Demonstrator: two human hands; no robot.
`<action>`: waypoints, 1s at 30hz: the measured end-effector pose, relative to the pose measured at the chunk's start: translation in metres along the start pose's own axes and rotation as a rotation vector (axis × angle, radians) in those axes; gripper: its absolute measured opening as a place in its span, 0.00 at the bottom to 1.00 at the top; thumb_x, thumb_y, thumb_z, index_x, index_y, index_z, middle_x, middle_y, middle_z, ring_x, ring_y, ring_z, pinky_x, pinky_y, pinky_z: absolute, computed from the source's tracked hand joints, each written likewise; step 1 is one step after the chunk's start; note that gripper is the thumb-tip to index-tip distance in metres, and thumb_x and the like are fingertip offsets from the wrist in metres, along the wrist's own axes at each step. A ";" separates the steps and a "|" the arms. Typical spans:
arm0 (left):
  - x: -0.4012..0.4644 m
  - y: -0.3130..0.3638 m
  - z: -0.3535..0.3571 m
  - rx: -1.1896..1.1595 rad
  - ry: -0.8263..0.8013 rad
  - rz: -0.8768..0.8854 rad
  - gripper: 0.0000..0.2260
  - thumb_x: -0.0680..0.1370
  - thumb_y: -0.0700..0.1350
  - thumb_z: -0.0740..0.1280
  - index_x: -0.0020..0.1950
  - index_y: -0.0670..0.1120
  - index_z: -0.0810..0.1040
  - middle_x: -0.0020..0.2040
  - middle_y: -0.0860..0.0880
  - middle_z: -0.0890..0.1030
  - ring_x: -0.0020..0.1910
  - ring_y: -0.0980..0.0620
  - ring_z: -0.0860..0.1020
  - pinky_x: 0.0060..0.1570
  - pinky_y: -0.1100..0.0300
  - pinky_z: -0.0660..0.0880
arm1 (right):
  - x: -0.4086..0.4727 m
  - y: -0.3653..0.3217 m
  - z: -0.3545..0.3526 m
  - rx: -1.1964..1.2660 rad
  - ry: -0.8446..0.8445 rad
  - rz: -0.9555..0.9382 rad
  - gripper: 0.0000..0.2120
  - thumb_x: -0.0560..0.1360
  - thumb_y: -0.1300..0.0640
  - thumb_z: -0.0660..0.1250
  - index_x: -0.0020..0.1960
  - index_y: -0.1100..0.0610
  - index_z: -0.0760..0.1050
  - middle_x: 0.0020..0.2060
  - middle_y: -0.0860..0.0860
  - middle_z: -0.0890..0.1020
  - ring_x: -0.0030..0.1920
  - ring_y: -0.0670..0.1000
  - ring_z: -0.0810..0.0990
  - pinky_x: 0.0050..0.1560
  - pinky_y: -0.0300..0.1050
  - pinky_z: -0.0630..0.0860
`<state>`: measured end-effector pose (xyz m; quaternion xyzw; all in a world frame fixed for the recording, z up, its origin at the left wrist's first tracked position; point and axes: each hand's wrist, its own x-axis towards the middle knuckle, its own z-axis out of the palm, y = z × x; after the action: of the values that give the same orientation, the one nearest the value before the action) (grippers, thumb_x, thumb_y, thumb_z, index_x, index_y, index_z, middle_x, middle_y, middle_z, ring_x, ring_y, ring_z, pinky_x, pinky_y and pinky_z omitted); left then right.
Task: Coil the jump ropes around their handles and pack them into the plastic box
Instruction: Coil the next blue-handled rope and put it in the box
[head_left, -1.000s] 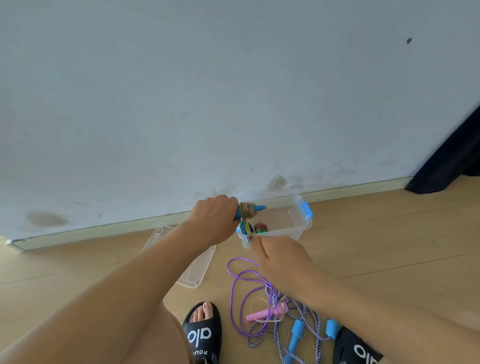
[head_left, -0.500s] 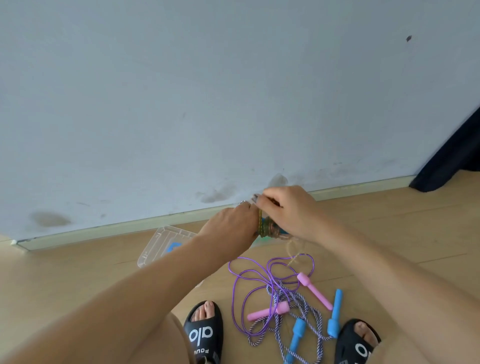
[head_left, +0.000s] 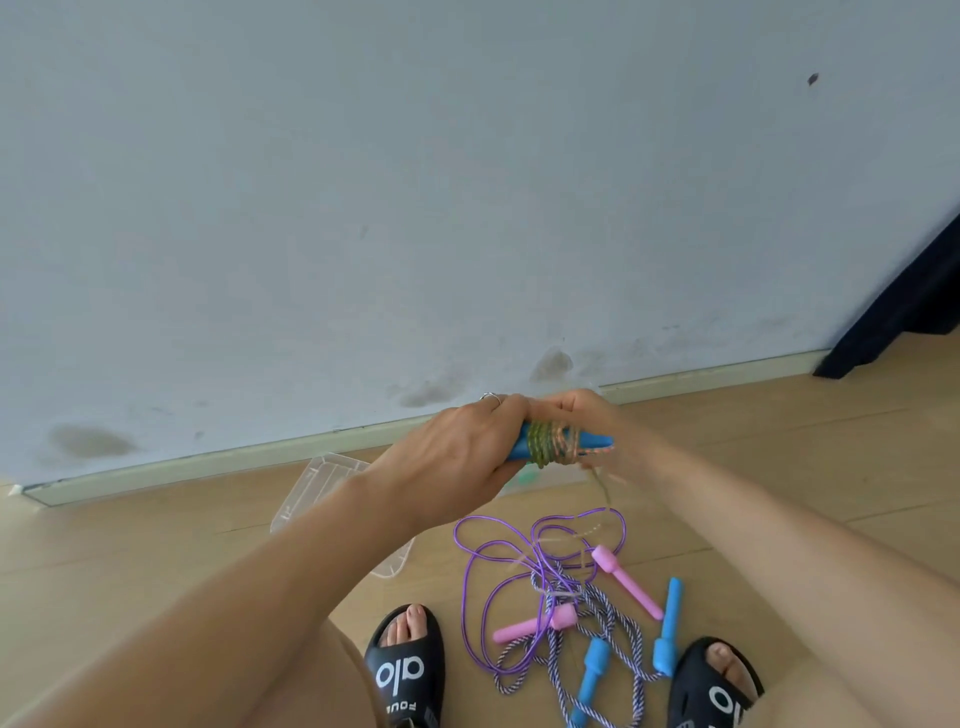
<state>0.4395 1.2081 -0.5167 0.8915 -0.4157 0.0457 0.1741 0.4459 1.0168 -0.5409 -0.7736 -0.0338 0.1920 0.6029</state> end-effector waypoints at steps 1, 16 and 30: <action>0.000 -0.001 0.000 -0.014 -0.016 -0.019 0.07 0.79 0.44 0.65 0.51 0.42 0.71 0.42 0.50 0.73 0.35 0.47 0.69 0.34 0.56 0.62 | -0.002 0.003 0.006 -0.016 0.006 0.018 0.15 0.78 0.55 0.64 0.35 0.59 0.70 0.20 0.42 0.69 0.20 0.40 0.65 0.23 0.32 0.61; 0.004 -0.034 0.025 0.354 -0.290 -0.329 0.04 0.79 0.37 0.59 0.49 0.44 0.64 0.41 0.48 0.69 0.42 0.41 0.78 0.35 0.55 0.65 | -0.047 0.016 0.073 -1.184 0.260 -0.363 0.17 0.78 0.53 0.64 0.31 0.53 0.71 0.20 0.50 0.71 0.20 0.55 0.70 0.22 0.40 0.61; 0.000 0.017 0.021 0.158 -0.164 -0.034 0.06 0.80 0.44 0.61 0.53 0.43 0.66 0.39 0.48 0.68 0.32 0.42 0.68 0.32 0.52 0.62 | 0.004 -0.023 -0.016 -0.500 0.077 -0.222 0.29 0.78 0.42 0.67 0.31 0.61 0.61 0.27 0.51 0.60 0.28 0.48 0.58 0.29 0.42 0.56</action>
<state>0.4251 1.1906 -0.5320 0.9101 -0.4085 0.0021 0.0693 0.4588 1.0090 -0.5173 -0.8969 -0.1415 0.0808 0.4112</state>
